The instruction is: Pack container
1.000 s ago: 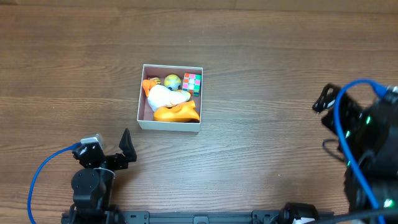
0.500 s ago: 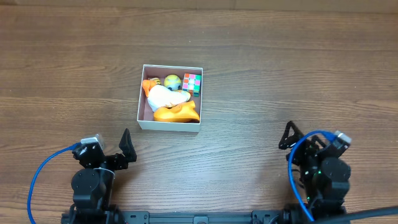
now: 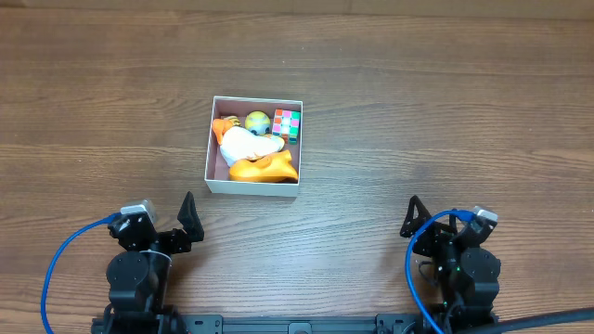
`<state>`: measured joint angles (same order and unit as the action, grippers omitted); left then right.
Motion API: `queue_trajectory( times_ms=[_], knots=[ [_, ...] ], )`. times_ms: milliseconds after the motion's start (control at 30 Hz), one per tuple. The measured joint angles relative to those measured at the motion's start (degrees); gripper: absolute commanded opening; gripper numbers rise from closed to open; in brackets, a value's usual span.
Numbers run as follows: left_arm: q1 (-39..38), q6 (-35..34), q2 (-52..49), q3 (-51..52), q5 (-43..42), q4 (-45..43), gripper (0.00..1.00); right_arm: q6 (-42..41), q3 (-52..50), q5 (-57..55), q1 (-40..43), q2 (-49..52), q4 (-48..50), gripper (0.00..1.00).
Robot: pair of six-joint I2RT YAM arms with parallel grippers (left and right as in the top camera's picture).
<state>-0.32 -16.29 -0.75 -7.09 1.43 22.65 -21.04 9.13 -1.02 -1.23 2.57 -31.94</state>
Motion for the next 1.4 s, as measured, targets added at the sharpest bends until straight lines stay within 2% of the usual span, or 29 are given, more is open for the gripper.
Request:
queue_trajectory(
  times_ms=[300, 1400],
  knots=[
    [0.0, 0.0, 0.0, 0.0, 0.0, 0.0, 1.00, 4.2, 0.0, 1.0, -0.3, -1.7, 0.2, 1.00],
    [0.0, 0.0, 0.0, 0.0, 0.0, 0.0, 1.00, 4.5, 0.0, 2.3, 1.2, -1.7, 0.2, 1.00]
  ],
)
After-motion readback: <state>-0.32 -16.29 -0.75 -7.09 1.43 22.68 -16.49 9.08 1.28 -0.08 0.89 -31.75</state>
